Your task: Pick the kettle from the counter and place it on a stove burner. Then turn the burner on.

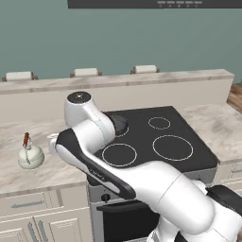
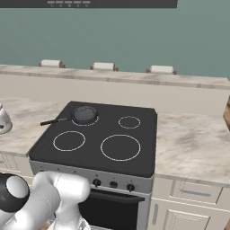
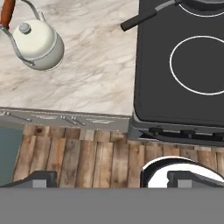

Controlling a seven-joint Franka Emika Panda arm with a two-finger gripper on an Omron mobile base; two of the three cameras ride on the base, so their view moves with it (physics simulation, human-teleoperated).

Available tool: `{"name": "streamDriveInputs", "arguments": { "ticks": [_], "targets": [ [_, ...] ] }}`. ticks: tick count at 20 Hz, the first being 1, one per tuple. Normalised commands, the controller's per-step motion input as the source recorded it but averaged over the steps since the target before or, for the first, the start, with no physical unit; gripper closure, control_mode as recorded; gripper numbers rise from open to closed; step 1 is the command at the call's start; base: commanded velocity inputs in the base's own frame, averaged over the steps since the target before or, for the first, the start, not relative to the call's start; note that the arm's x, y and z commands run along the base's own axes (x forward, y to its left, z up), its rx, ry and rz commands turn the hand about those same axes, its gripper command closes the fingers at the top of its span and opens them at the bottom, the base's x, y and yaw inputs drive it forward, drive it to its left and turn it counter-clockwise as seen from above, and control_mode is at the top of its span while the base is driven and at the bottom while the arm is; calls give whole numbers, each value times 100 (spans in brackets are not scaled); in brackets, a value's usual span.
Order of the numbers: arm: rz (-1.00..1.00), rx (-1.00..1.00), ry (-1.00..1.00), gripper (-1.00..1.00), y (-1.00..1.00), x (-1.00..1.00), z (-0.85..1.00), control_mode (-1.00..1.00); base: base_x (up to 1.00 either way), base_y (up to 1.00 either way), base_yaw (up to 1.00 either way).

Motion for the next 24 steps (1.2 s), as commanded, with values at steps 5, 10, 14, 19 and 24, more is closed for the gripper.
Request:
{"name": "streamDriveInputs", "arguments": {
  "ticks": [5, 10, 14, 19, 24],
  "targets": [
    [0, 1, 1, -100, 64, 10, -1, -100, 0, 0, 0],
    [0, 0, 0, -100, 48, 34, 0, -100, 0, 0, 0],
    [0, 0, 0, -100, 27, 39, 0, -100, 0, 0, 0],
    [0, 0, 0, -100, 8, 27, 0, -100, 0, 0, 0],
    [0, 0, 0, -100, 1, 12, -3, -100, 0, 0, 0]
  ]
}}
